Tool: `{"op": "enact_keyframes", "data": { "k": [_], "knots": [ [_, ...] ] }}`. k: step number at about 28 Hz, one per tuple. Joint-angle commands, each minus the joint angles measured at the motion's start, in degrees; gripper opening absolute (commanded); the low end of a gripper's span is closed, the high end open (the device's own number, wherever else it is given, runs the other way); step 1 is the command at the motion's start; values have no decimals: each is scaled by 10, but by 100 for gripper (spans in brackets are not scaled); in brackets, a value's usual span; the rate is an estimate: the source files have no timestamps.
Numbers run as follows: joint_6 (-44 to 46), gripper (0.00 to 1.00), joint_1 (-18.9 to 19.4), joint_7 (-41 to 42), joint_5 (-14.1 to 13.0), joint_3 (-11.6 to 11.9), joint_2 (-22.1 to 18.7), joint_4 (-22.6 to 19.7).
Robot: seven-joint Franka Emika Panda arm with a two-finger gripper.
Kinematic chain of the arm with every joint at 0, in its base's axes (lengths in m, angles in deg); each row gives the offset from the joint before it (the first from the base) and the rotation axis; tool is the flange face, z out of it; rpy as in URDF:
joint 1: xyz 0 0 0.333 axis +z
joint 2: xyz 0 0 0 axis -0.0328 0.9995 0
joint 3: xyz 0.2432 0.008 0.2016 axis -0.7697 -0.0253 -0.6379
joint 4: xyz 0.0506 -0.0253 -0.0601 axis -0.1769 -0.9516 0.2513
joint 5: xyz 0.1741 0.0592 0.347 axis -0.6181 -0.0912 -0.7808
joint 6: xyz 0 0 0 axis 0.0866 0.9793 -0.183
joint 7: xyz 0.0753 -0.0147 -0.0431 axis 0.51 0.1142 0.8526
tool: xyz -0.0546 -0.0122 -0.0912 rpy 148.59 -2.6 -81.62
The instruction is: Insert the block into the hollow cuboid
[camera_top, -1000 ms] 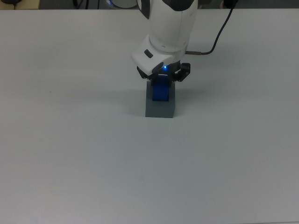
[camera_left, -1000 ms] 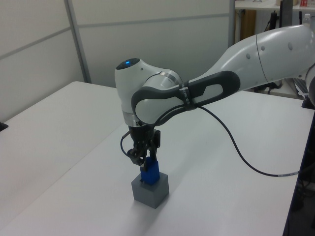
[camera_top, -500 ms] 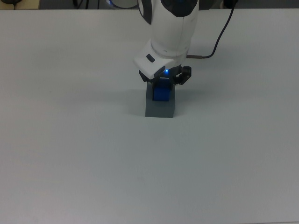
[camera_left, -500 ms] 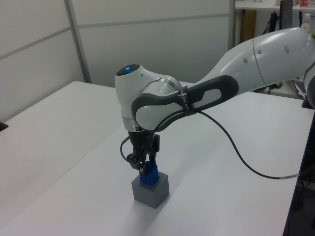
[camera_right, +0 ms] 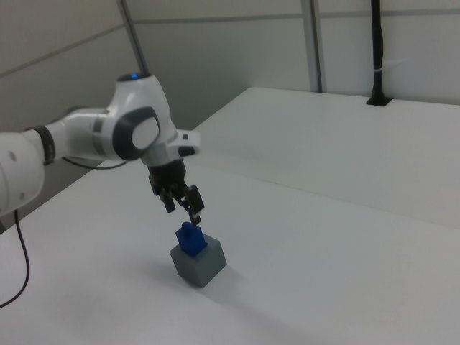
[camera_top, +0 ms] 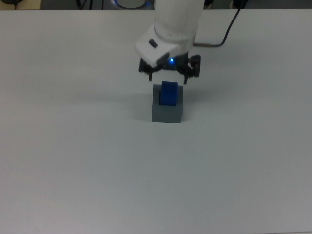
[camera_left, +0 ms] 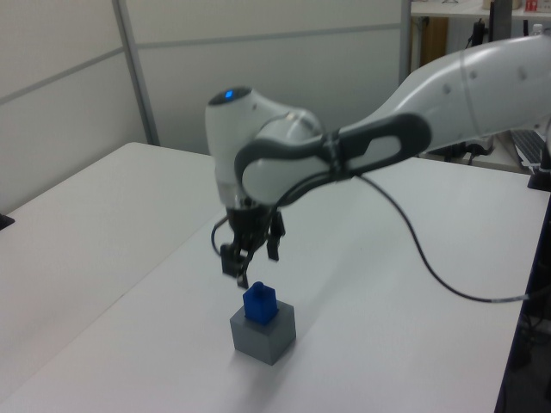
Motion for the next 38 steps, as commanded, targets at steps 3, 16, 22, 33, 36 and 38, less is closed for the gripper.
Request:
{"op": "enact_keyframes", "data": {
  "k": [3, 16, 22, 33, 36, 38],
  "knots": [
    [78, 100, -5, 27, 7, 8, -74, 0],
    [175, 100, -28, 101, 3, 32, -136, 29],
    [191, 100, -60, 135, -1, 34, -153, 29],
    [194, 100, -67, 141, -1, 50, -159, 29],
    [194, 100, -68, 142, -2, 58, -159, 29],
    [194, 100, -69, 144, -6, 60, -157, 29]
  ]
}}
